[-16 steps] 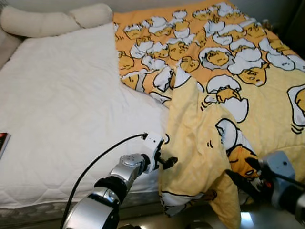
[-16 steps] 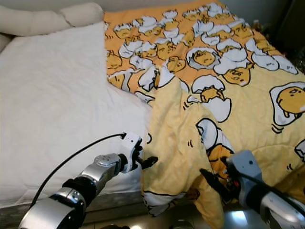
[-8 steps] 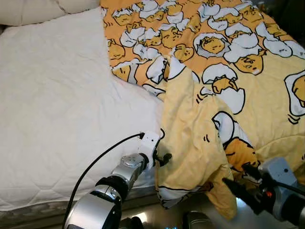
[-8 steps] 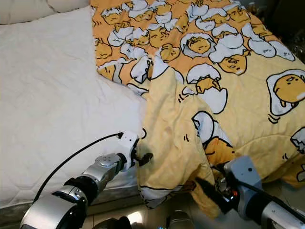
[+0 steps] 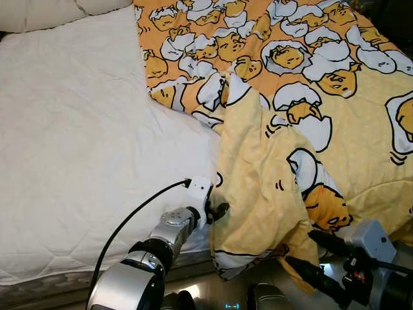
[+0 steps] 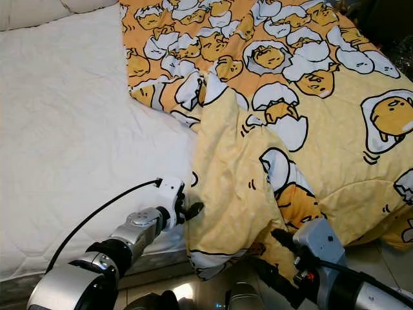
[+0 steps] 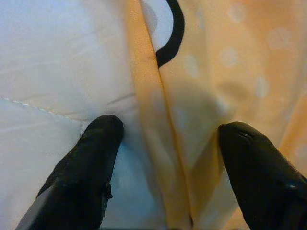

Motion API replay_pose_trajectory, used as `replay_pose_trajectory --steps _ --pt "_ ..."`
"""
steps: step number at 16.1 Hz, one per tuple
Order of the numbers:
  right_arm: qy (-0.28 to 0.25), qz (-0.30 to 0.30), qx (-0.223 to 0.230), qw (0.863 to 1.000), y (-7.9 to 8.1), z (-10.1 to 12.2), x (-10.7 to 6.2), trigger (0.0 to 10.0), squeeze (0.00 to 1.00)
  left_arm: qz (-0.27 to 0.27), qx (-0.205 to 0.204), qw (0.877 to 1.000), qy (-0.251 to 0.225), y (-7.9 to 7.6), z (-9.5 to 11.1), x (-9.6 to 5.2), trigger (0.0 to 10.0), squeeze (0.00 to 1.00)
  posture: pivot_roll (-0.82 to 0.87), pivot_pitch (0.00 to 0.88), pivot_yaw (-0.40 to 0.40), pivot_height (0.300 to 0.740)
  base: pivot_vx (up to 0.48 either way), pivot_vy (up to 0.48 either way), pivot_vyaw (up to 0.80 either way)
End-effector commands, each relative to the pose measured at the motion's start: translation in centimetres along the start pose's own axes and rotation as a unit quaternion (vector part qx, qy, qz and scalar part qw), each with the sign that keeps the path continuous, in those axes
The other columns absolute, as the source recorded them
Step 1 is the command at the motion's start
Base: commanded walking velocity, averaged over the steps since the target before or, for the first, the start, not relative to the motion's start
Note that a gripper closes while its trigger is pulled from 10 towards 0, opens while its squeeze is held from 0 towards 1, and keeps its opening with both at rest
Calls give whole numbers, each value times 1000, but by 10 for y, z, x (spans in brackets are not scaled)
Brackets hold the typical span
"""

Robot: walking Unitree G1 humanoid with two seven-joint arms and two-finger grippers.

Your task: Clean up the room

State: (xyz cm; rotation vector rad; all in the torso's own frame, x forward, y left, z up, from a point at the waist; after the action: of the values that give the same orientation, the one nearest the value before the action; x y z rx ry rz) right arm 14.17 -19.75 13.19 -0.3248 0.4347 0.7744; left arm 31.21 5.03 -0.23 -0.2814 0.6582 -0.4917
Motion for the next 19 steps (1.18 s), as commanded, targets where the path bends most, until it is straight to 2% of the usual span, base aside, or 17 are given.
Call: replay_pose_trajectory --steps 1,4,12,19 --pt "-2 5 -8 1000 3 3 -2 10000 0 -5 -22 999 30 1 -20 -3 0 0 -427 178 115 740 0 0 0" --pt "0 -5 -8 1000 5 1 -1 10000 0 -28 -39 999 26 -7 -22 -1 0 0 -421 178 114 740 0 0 0" --pt "-5 -12 -10 1000 2 2 10 10000 0 -55 -59 997 17 -16 -19 1 0 0 -419 176 119 740 0 0 0" --pt "-7 -28 -25 999 -1 10 3 10000 0 -88 -76 993 9 -21 -19 0 0 0 -408 160 123 740 0 0 0"
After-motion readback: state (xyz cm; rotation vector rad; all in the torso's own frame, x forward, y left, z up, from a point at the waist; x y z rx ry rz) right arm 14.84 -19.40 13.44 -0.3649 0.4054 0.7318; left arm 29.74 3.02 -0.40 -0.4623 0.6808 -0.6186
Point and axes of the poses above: a point about 5 cm out from each wrist's last joint towards the gripper, its own x axis pointing out of the wrist towards the gripper, its own z axis along the axis of the wrist's last joint, y = z × x, the point moved 2 cm from there along x, pointing out of the wrist towards the gripper, and after that the axes turned 15 degrees about -x, right-handed, at the moved point
